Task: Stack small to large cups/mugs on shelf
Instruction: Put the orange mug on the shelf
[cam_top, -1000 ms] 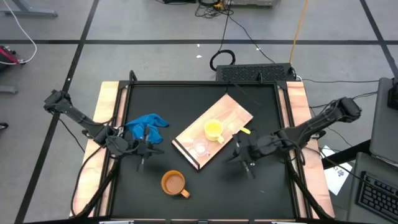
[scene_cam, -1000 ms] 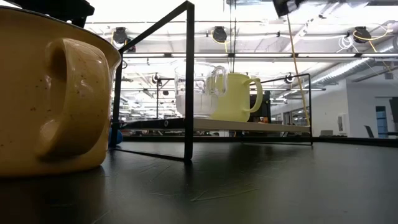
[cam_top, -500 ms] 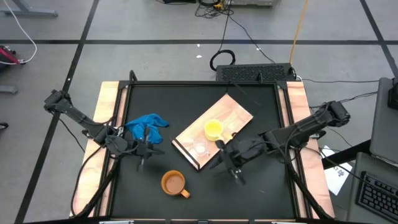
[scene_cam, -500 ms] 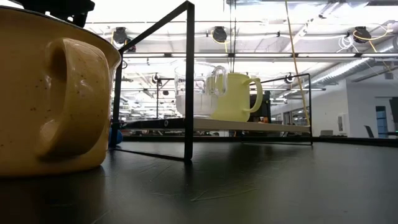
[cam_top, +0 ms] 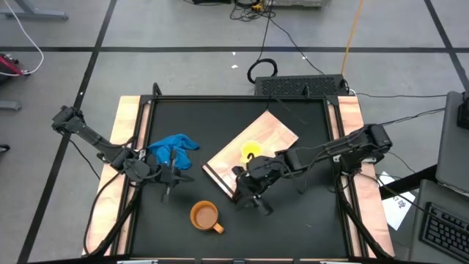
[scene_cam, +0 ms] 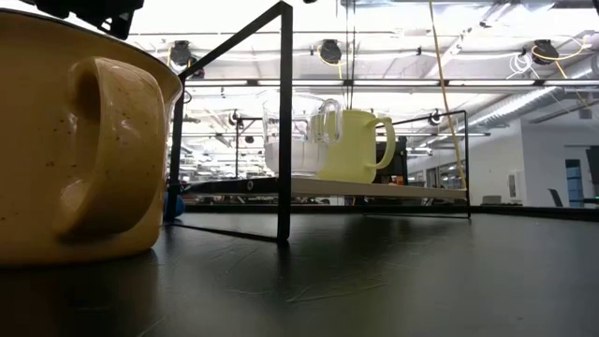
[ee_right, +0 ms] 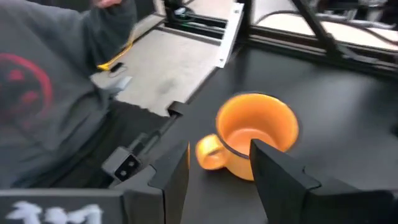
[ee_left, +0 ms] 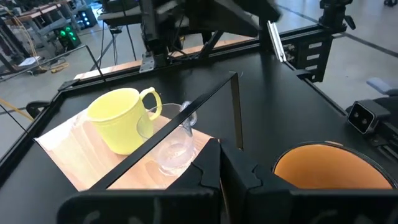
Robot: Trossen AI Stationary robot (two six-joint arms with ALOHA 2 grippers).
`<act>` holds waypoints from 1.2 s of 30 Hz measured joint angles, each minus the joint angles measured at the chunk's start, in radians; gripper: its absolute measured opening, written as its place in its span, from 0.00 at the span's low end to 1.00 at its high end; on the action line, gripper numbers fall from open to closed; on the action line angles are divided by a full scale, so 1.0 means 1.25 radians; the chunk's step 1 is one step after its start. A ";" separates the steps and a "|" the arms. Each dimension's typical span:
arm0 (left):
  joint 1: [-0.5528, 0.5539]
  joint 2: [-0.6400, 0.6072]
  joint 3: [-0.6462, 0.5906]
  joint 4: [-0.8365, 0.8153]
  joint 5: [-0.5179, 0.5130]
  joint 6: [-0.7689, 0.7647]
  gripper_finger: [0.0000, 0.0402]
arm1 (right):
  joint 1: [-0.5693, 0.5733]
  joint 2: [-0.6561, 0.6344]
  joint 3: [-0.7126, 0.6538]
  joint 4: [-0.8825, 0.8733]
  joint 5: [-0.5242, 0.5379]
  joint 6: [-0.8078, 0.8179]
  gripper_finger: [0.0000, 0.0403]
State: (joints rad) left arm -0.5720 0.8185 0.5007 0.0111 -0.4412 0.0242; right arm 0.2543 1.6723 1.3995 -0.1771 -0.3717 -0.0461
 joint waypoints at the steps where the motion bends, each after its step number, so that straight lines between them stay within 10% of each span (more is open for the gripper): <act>1: 0.000 0.000 0.000 -0.002 0.000 0.000 0.00 | 0.000 0.011 0.013 -0.001 -0.008 -0.004 0.40; 36: 0.001 0.000 0.000 -0.044 0.014 -0.034 0.01 | 0.052 0.246 0.158 -0.010 0.024 -0.401 0.40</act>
State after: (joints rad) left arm -0.5709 0.8187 0.5003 -0.0437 -0.4236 -0.0189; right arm 0.3191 1.9793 1.5967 -0.1894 -0.3414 -0.5470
